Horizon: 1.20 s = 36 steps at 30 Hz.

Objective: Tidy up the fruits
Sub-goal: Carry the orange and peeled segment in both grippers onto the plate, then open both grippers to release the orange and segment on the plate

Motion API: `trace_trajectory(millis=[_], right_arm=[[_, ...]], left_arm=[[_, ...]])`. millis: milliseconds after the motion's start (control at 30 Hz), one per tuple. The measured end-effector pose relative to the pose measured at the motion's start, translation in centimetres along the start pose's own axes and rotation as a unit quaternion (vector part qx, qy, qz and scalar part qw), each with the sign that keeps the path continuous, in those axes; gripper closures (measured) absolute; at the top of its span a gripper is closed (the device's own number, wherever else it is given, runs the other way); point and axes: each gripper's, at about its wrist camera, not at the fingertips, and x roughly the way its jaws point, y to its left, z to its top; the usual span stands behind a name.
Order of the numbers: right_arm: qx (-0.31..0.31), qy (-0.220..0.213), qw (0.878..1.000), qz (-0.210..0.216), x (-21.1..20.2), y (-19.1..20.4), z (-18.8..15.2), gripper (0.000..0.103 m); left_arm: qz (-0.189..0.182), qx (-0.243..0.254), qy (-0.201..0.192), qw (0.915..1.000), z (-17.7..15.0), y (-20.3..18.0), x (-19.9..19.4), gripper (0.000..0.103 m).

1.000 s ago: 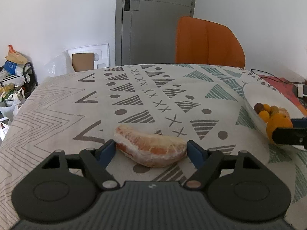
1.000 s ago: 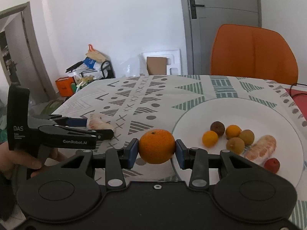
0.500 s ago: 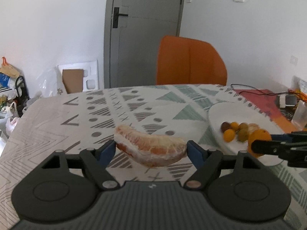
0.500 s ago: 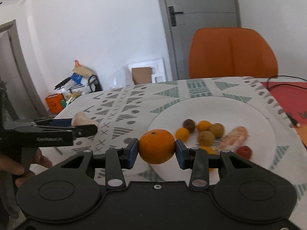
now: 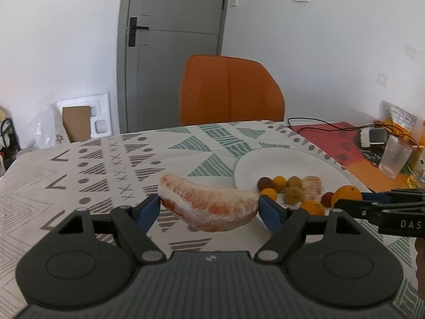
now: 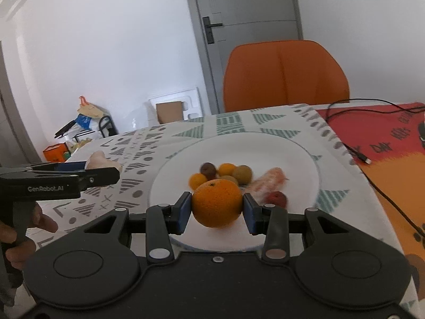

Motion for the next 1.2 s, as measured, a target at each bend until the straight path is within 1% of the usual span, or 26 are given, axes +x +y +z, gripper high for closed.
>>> trace_trajectory(millis=[100, 200, 467, 667, 767, 833, 933, 1067, 1200], right_arm=[[0.012, -0.003, 1.0, 0.0, -0.2, -1.1, -0.3, 0.063], [0.023, -0.013, 1.0, -0.006, -0.8, -2.1, -0.6, 0.059], [0.039, -0.024, 0.999, -0.012, -2.4, -3.8, -1.4, 0.058], [0.043, -0.03, 0.999, -0.011, -2.9, -4.0, -1.6, 0.057], [0.046, -0.032, 0.998, -0.006, -2.9, -4.1, -1.7, 0.054], [0.047, -0.033, 0.998, -0.004, -2.9, -4.1, -1.8, 0.051], [0.05, -0.032, 0.998, 0.004, -2.9, -4.1, -1.8, 0.048], [0.052, -0.035, 0.998, 0.01, -3.2, -3.7, -1.9, 0.044], [0.047, -0.039, 0.998, 0.013, -3.6, -3.3, -1.9, 0.039]], left_arm=[[-0.006, 0.006, 0.001, 1.0, 0.1, -1.0, 0.3, 0.024], [-0.014, 0.014, 0.003, 0.9998, 0.2, -2.0, 0.7, 0.024], [-0.032, 0.025, 0.009, 0.9991, 0.5, -4.6, 2.5, 0.024], [-0.044, 0.043, 0.003, 0.9981, 1.0, -6.4, 2.7, 0.023], [-0.027, 0.069, -0.005, 0.9972, 1.0, -7.4, 2.2, 0.02], [-0.013, 0.076, -0.004, 0.997, 1.0, -7.6, 1.8, 0.017], [-0.008, 0.068, 0.003, 0.9976, 0.6, -7.1, 1.5, 0.014], [0.005, 0.061, 0.01, 0.9981, 0.2, -6.4, 1.1, 0.014], [0.01, 0.045, 0.002, 0.999, -0.1, -5.6, 0.0, 0.014]])
